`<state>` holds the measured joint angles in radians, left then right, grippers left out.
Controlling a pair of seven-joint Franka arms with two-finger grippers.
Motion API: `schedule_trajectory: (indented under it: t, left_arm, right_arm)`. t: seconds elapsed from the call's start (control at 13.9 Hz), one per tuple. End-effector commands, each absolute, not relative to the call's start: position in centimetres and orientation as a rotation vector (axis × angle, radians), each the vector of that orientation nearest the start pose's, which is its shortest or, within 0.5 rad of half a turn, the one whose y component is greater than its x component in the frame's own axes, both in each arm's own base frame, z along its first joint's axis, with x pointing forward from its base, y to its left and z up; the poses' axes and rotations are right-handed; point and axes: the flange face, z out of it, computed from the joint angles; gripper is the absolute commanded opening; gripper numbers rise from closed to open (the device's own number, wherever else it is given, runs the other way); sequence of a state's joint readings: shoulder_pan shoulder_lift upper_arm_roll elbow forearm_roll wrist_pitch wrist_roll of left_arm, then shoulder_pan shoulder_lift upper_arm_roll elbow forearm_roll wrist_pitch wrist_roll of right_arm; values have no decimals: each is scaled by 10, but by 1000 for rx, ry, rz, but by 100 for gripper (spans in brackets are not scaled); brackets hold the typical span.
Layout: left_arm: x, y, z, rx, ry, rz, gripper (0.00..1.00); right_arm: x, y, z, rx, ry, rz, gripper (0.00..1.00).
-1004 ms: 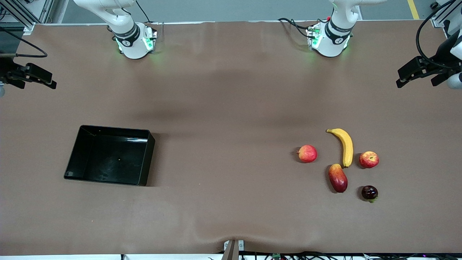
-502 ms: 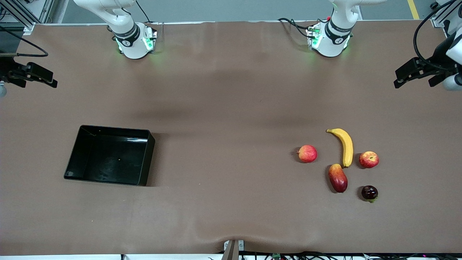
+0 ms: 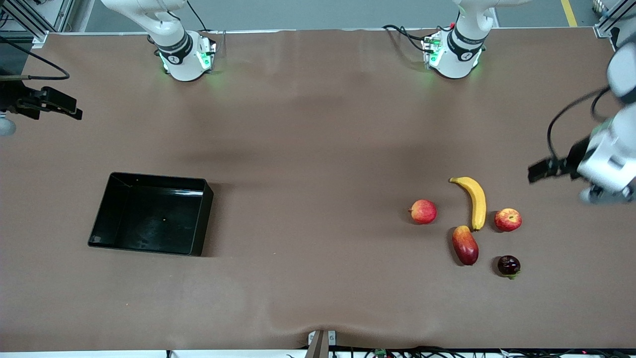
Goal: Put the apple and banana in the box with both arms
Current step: 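Reach the left gripper to the red apple beside the banana and grasp it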
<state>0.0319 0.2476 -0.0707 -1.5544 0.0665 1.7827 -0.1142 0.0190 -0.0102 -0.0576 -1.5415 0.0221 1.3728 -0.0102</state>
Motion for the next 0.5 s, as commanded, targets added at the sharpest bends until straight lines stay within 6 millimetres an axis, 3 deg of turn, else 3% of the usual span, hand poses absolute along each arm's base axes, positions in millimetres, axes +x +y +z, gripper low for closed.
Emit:
schedule_trajectory:
  t: [0.0, 0.29, 0.43]
  left_arm:
    - [667, 5, 442, -3044, -76, -13, 100]
    - [695, 58, 334, -3055, -160, -76, 100]
    - [701, 71, 295, -3037, -149, -87, 100]
  right_arm:
    - [529, -13, 626, -3113, 9, 260, 100]
    - [521, -15, 626, -3099, 17, 335, 100]
    - [518, -13, 625, -3095, 28, 369, 100]
